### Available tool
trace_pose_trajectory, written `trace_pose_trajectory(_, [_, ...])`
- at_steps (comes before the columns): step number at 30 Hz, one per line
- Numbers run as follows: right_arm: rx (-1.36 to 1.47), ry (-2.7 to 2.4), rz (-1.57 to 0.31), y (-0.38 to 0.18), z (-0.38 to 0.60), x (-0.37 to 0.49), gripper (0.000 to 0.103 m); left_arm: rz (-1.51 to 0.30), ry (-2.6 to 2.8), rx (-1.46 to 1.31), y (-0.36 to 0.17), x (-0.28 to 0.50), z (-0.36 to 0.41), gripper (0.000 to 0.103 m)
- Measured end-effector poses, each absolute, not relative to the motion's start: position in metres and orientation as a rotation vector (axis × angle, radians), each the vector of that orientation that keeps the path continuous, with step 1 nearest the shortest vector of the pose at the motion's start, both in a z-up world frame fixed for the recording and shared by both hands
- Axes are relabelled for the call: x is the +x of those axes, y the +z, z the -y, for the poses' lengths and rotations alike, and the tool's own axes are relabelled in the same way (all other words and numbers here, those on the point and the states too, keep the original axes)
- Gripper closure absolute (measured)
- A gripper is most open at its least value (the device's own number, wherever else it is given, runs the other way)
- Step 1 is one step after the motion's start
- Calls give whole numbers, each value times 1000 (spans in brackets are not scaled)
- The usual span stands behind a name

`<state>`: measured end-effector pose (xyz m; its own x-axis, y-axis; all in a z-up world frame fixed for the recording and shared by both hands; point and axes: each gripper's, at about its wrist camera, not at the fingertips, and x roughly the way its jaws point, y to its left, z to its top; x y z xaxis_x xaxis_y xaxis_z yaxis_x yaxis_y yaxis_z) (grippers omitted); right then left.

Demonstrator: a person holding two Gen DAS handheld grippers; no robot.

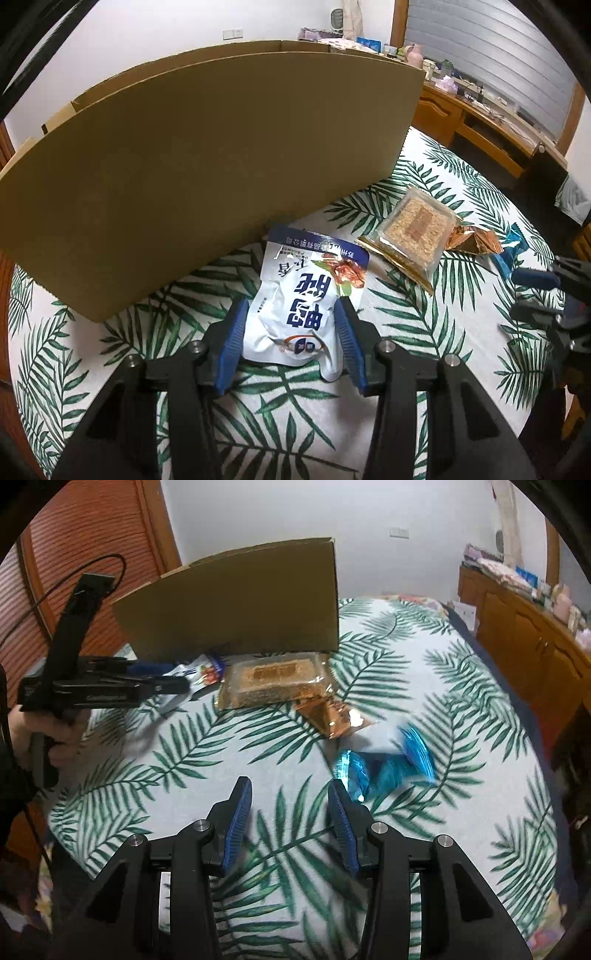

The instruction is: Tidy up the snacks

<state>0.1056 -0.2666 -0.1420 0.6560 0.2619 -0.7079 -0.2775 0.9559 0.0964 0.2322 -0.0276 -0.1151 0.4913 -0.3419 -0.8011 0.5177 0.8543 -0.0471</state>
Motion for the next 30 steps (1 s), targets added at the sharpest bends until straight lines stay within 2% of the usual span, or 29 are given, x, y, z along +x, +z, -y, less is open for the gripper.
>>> trace_pose_trajectory(7, [20, 289, -791, -138, 286, 114, 60, -904, -515, 165, -108, 224, 20, 65])
trace_pose_trajectory(14, [82, 258, -796, -139, 307, 116, 60, -905, -515, 139, -109, 225, 16, 64])
trace_pose_trajectory(18, [78, 249, -806, -140, 306, 123, 60, -915, -510, 167, -112, 228, 20, 57])
trace_pose_trajectory(21, [66, 229, -827, -145, 305, 131, 60, -937, -486, 198, -118, 230, 27, 46])
trace_pose_trajectory(23, [61, 222, -828, -147, 305, 133, 60, -930, -489, 206, -121, 230, 31, 44])
trace_pose_trajectory(26, [70, 226, -827, -147, 308, 135, 60, -923, -487, 216, -121, 229, 34, 45])
trace_pose_trajectory(27, [78, 231, -825, -146, 309, 135, 60, -922, -491, 214, -121, 228, 35, 50])
trace_pose_trajectory(30, [133, 245, -828, -146, 318, 138, 60, -920, -498, 205, -120, 228, 35, 54])
